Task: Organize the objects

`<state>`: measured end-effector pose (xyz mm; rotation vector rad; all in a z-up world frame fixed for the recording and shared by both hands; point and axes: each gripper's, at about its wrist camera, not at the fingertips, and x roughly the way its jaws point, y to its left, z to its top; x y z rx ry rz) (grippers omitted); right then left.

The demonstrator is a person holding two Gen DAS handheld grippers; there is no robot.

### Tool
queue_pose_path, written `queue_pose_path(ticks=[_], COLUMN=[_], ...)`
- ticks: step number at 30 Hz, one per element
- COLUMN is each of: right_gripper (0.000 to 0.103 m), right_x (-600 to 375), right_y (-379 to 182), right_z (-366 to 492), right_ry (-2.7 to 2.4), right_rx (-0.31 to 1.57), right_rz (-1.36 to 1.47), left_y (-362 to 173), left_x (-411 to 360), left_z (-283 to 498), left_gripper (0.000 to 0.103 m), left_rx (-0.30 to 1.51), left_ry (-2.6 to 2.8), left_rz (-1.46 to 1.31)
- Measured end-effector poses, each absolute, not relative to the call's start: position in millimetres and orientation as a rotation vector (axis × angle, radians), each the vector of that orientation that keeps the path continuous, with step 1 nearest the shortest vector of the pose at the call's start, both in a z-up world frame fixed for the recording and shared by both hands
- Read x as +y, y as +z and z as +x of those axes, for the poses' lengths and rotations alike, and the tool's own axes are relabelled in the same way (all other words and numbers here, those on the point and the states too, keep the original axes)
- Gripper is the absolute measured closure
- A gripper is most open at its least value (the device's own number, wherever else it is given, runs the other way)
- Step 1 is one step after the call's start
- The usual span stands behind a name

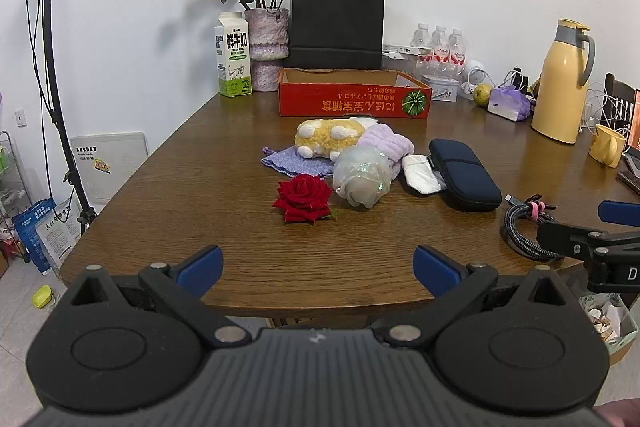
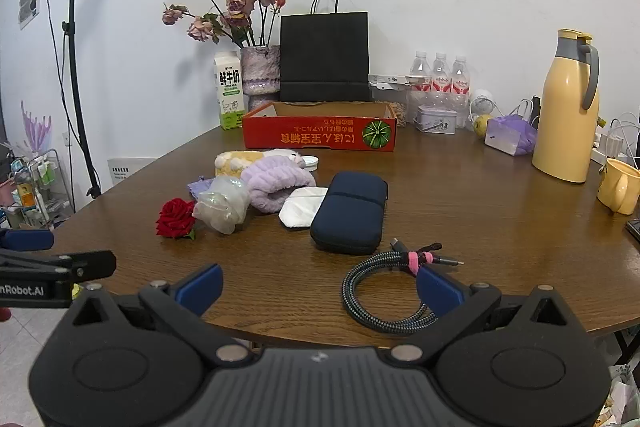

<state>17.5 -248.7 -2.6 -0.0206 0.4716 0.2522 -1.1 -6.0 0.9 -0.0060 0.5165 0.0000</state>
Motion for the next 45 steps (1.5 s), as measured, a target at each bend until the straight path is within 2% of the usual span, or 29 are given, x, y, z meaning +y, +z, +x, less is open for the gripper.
queue_pose_path(ticks=[45], right_gripper=[0.000], right_x=[-246.9], right_y=[-2.3], right_z=[15.8], right_ry=[0.257], right_rx=[0.469], right_rz=[-0.026], left_y=[-0.8], left_x=[-0.1], left_z=[-4.2], left_gripper=[0.000], left_rx=[0.511], left_ry=[0.004], left_rz=[-0.019])
